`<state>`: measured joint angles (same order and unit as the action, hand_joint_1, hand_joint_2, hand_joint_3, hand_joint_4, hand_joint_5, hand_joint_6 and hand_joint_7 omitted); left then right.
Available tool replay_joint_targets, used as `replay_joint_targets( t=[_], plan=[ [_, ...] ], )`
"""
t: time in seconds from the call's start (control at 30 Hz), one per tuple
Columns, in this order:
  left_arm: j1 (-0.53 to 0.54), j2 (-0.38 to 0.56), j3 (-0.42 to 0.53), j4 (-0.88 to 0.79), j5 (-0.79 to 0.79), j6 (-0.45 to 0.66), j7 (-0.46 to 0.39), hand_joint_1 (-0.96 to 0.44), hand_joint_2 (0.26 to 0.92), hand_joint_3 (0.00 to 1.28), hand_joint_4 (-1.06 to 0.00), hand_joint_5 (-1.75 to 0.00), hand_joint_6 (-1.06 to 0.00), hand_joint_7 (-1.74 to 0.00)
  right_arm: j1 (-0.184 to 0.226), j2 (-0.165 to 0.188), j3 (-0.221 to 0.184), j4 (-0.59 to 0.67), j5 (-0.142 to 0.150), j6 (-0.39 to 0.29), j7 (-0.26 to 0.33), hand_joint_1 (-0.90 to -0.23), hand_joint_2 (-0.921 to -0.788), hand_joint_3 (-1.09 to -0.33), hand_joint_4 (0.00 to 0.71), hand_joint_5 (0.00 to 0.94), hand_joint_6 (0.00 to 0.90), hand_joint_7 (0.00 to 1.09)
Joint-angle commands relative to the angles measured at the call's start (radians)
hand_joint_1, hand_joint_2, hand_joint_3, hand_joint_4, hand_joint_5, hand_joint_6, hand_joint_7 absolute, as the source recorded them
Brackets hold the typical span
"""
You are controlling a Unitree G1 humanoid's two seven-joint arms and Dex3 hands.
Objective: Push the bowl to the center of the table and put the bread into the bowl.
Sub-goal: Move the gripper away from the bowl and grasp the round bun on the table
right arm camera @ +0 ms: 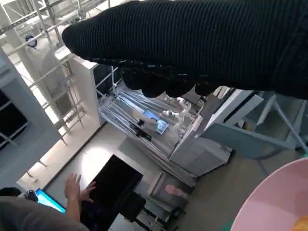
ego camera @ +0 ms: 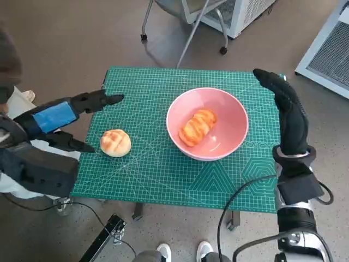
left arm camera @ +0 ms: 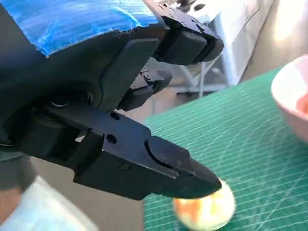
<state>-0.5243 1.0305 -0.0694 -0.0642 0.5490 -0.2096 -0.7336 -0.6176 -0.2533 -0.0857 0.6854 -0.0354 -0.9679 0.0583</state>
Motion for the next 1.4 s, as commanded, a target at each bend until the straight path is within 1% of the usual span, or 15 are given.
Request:
replay_joint_targets(
  t=[0.03, 0.2, 0.43, 0.7, 0.9, 1.1, 1.2, 1.27, 1.3, 1.33, 1.37, 1.4],
  plan=[
    [-0.001, -0.016, -0.046, 0.007, 0.056, 0.036, -0.013, -0.16, 0.641, 0.0, 0.0, 0.0, -0.18, 0.0, 0.01, 0.001, 0.001, 0.007, -0.002, 0.008, 0.006, -0.574, -0.921, -0.755, 0.344, 0.004, 0.031, 0.87],
    [-0.008, -0.04, -0.081, 0.043, 0.099, 0.051, 0.0, -0.15, 0.643, 0.01, 0.0, 0.0, -0.2, -0.01, 0.014, 0.0, -0.001, 0.009, 0.004, 0.003, 0.009, -0.576, -0.921, -0.755, 0.344, 0.004, 0.03, 0.87],
    [-0.018, -0.066, -0.135, 0.104, 0.157, 0.033, 0.025, -0.07, 0.653, 0.01, -0.01, 0.0, -0.22, -0.02, 0.019, 0.0, -0.005, 0.005, 0.01, 0.004, 0.009, -0.583, -0.921, -0.753, 0.344, 0.004, 0.03, 0.87],
    [-0.056, -0.098, -0.208, 0.189, 0.228, 0.018, 0.034, -0.02, 0.673, 0.01, -0.02, -0.01, -0.24, -0.02, 0.025, -0.001, -0.009, 0.007, 0.009, -0.002, 0.006, -0.587, -0.921, -0.748, 0.345, 0.004, 0.033, 0.86],
    [-0.084, -0.124, -0.248, 0.263, 0.262, 0.007, 0.044, -0.01, 0.684, 0.02, -0.03, 0.0, -0.24, -0.02, 0.026, -0.001, -0.012, 0.009, 0.0, -0.006, 0.0, -0.586, -0.921, -0.744, 0.347, 0.005, 0.038, 0.85],
    [-0.117, -0.152, -0.297, 0.358, 0.311, -0.017, 0.086, -0.01, 0.689, 0.02, -0.03, -0.01, -0.25, -0.01, 0.028, 0.0, -0.014, 0.005, -0.005, -0.004, -0.003, -0.58, -0.921, -0.743, 0.345, 0.004, 0.041, 0.85],
    [-0.137, -0.17, -0.332, 0.421, 0.35, -0.038, 0.133, -0.01, 0.698, 0.02, -0.06, -0.01, -0.26, -0.02, 0.03, -0.001, -0.016, 0.004, -0.008, -0.003, -0.006, -0.58, -0.921, -0.743, 0.344, 0.003, 0.043, 0.84],
    [-0.152, -0.178, -0.361, 0.461, 0.384, -0.059, 0.176, 0.02, 0.722, 0.03, -0.09, -0.03, -0.28, -0.02, 0.031, -0.001, -0.017, 0.003, -0.008, -0.002, -0.007, -0.58, -0.921, -0.742, 0.344, 0.003, 0.045, 0.84],
    [-0.159, -0.181, -0.374, 0.479, 0.401, -0.069, 0.197, 0.07, 0.772, 0.06, -0.13, -0.03, -0.31, -0.03, 0.031, 0.0, -0.017, 0.002, -0.008, -0.001, -0.007, -0.579, -0.921, -0.742, 0.344, 0.002, 0.046, 0.84],
    [-0.17, -0.184, -0.395, 0.502, 0.428, -0.087, 0.229, 0.09, 0.79, 0.06, -0.15, -0.03, -0.32, -0.03, 0.031, 0.0, -0.018, 0.002, -0.008, -0.001, -0.007, -0.578, -0.921, -0.742, 0.344, 0.002, 0.046, 0.84],
    [-0.178, -0.187, -0.409, 0.52, 0.447, -0.099, 0.253, 0.13, 0.837, 0.12, -0.21, -0.03, -0.36, -0.04, 0.032, 0.0, -0.018, 0.001, -0.007, -0.001, -0.007, -0.577, -0.921, -0.742, 0.343, 0.002, 0.047, 0.83],
    [-0.188, -0.19, -0.429, 0.54, 0.474, -0.113, 0.287, 0.16, 0.867, 0.16, -0.25, -0.03, -0.39, -0.04, 0.032, 0.0, -0.018, 0.002, -0.007, -0.001, -0.007, -0.576, -0.921, -0.742, 0.343, 0.002, 0.048, 0.83]
  ],
)
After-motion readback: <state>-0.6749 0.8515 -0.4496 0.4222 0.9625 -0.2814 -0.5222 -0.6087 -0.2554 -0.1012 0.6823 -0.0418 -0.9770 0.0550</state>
